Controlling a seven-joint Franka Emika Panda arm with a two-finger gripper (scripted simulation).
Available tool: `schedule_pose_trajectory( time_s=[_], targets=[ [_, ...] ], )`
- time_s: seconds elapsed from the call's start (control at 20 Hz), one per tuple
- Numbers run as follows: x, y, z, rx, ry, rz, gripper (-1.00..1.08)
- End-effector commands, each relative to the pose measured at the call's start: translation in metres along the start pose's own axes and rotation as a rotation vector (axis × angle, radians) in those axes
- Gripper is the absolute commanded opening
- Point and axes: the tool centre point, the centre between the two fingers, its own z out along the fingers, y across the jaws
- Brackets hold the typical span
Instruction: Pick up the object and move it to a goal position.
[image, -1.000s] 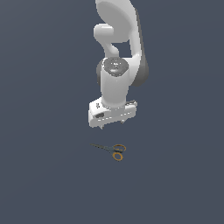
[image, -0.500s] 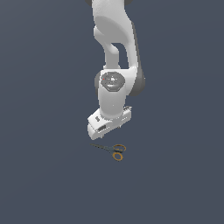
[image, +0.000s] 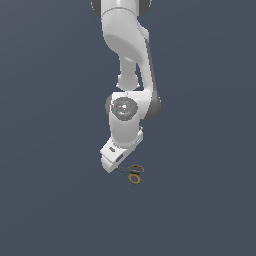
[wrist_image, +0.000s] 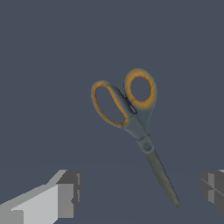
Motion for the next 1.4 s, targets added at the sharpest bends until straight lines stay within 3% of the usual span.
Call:
schedule_pose_trajectory(
  time_s=[0.0,0.6,1.05,1.35],
  targets=[
    [0.001,0.004,0.009,0.003,0.003,-0.063,1.0],
    [0.003,0.014,0.033,0.011,0.014,-0.237,1.0],
    [0.003,0.014,0.039,0.012,0.014,-0.248,1.0],
    [0.003,0.013,0.064,0.012,0.015,-0.251,1.0]
  ],
)
